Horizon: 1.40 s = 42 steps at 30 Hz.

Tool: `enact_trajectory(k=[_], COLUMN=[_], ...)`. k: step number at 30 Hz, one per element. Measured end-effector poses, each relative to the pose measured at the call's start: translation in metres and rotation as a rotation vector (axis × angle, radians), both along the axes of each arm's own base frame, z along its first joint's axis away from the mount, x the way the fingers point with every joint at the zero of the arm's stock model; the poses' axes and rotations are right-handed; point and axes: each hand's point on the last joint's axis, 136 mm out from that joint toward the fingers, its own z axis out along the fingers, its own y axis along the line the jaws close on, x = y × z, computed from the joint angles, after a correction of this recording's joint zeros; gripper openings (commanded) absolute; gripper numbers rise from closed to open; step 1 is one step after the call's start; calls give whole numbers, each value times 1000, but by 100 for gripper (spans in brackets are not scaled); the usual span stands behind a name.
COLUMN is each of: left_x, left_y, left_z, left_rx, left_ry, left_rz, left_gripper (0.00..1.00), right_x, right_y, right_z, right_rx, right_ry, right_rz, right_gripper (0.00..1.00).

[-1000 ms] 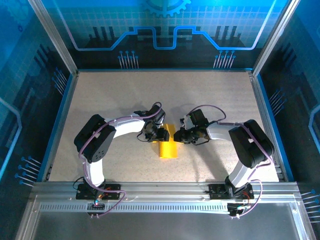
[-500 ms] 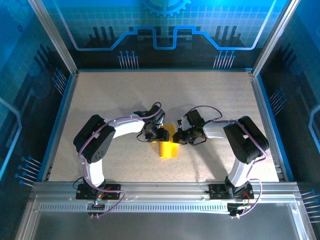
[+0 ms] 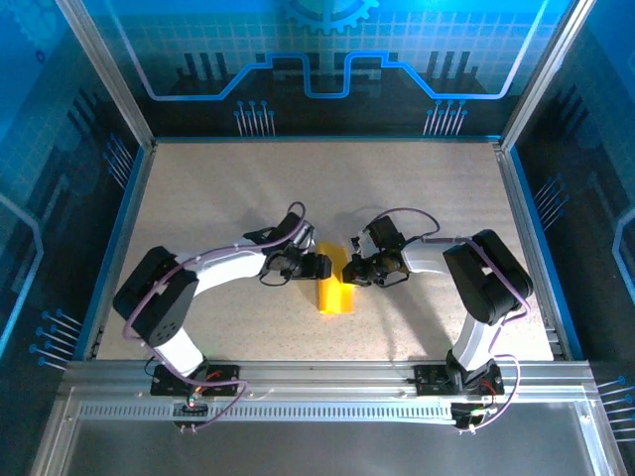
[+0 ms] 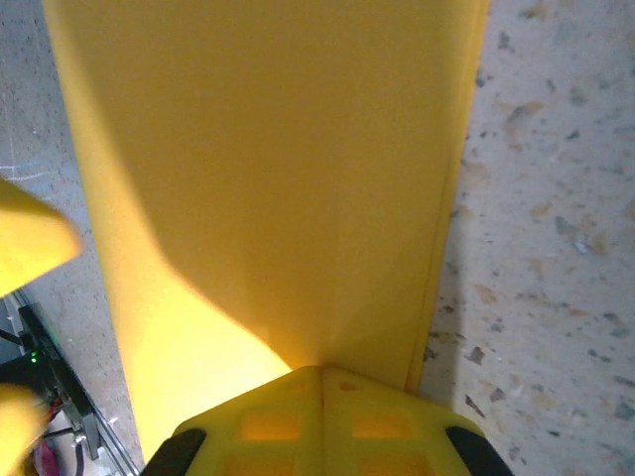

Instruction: Fold a paper plane with a square sheet of paper (fold left side to right side)

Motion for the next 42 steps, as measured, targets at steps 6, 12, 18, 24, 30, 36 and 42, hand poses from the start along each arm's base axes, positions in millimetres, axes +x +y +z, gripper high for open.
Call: enact_trajectory(k=[6,12,18,24,30,36,42], left_x=[-2,-4,-4,-4,-4,-6,-9], left_y=[-18,-34,-33,-16,-5,3,13], left_z=[31,19,-13,-35,-44,-43,-29], left_rx=[-156,-228,-192,-162,-159,-162,-153], left_ry=[-93,-64,-6,22,32,16,-4], left_rz=[-67,-122,-114,-68,-33,-19,1], left_gripper=[26,16,10,7,5,3,3], right_x=[1,4,4,4,4,5,4], right_y=[1,3,3,3,3,4,4], right_z=[0,0,0,-1,-1,-1,-1], right_rx=[-2,-2,-7,-13,-20,-26,-26], right_ry=[0,1,0,-2,-5,-11,-11], right_rz=[4,6,12,20,27,31,32], right_gripper=[0,0,0,0,0,0,0])
